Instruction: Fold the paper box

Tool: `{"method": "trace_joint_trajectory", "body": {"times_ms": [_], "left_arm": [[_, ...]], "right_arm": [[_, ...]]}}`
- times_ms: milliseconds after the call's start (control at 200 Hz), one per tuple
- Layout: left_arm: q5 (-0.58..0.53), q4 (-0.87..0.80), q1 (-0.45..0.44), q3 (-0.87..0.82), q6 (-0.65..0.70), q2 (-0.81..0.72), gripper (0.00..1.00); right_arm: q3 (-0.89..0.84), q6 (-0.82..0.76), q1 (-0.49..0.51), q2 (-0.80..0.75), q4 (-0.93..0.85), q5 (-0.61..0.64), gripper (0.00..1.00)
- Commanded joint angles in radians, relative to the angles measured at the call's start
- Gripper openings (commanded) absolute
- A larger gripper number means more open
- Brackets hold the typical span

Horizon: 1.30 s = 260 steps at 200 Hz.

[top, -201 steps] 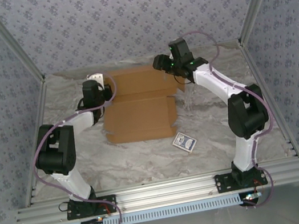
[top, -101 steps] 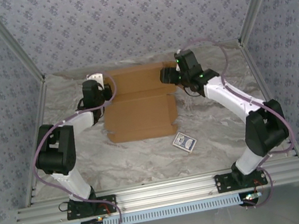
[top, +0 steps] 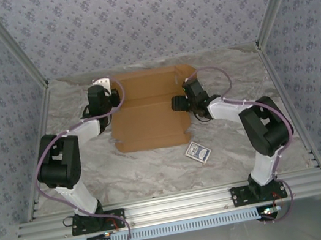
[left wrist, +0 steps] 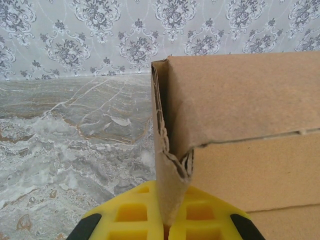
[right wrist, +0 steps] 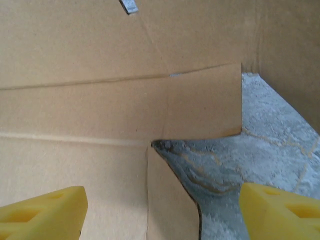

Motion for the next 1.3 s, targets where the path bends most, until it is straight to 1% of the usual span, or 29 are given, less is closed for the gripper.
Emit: {"method": "trace_joint_trajectory", "body": {"times_ms": [0,250,495,735,954,1294], "left_arm": [[0.007,0.028,-0.006,0.005,0.000,-0.048,0.01],[0.008,0.028,-0.006,0.006,0.001,-0.044,0.01],[0.014,0.031,-0.006,0.007,0.000,-0.038,0.02],[0.016,0.029,-0.007,0.007,0.002,-0.038,0.01],[0.018,0.028,-0.006,0.004,0.003,-0.037,0.01],[0.025,0.028,-0.006,0.004,-0.002,-0.032,0.01]], "right_arm": [[-0.001,0.011,-0.001,0.039,0.112,0.048,0.82],[0.023,0.028,-0.021,0.103,0.158,0.047,0.82],[0.027,-0.025,-0.031,0.102,0.224,0.020,0.78],[0.005,-0.073,-0.035,0.095,0.302,-0.041,0.66],[0.000,-0.102,-0.028,0.089,0.327,-0.096,0.56],[0.027,-0.127,-0.013,0.135,0.343,-0.192,0.46]]}}
